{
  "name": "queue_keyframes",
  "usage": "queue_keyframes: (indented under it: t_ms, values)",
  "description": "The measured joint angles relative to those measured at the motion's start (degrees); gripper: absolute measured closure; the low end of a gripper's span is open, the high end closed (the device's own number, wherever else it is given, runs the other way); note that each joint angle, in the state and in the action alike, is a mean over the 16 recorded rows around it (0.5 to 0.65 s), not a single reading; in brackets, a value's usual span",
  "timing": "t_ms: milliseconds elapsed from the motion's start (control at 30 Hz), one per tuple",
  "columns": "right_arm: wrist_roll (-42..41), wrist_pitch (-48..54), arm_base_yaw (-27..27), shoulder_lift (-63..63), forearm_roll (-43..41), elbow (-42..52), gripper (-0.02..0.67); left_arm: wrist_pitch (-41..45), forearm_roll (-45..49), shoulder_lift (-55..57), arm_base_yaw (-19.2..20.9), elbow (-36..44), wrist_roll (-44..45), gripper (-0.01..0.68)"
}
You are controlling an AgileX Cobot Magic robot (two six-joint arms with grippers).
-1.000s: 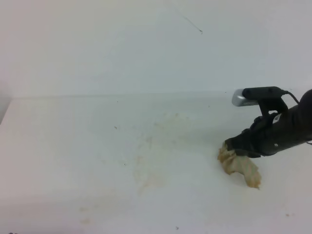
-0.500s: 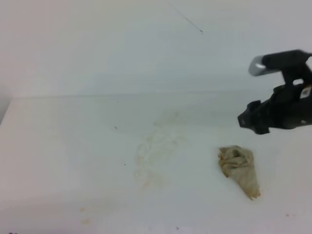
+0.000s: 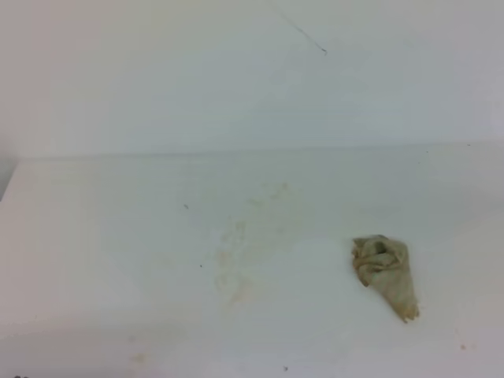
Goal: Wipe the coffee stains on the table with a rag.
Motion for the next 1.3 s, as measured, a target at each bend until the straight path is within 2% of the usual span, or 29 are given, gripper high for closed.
queue_keyframes:
  t_ms: [333, 533, 733, 967, 1133, 1300]
  values:
    - [2.9, 3.3, 0.0, -10.5, -2.9, 9.4, 0.648, 0.0, 0.0, 0.0, 0.0, 0.0, 0.0, 0.672]
    - [6.0, 3.3, -0.9, -15.3, -9.0, 12.3, 0.648, 0.0, 0.0, 0.0, 0.0, 0.0, 0.0, 0.672]
    - [13.4, -5.1, -4.6, -23.8, -16.6, 19.0, 0.648, 0.0, 0.0, 0.0, 0.0, 0.0, 0.0, 0.672]
    - [23.2, -20.5, -12.1, -35.4, -21.4, 32.9, 0.648, 0.0, 0.0, 0.0, 0.0, 0.0, 0.0, 0.672]
    - [25.8, -26.0, -16.4, -42.1, -22.1, 41.8, 0.648, 0.1, 0.0, 0.1, 0.0, -0.1, 0.0, 0.672]
    - [26.1, -27.0, -18.4, -46.4, -22.5, 46.6, 0.648, 0.1, 0.0, 0.1, 0.0, -0.1, 0.0, 0.672]
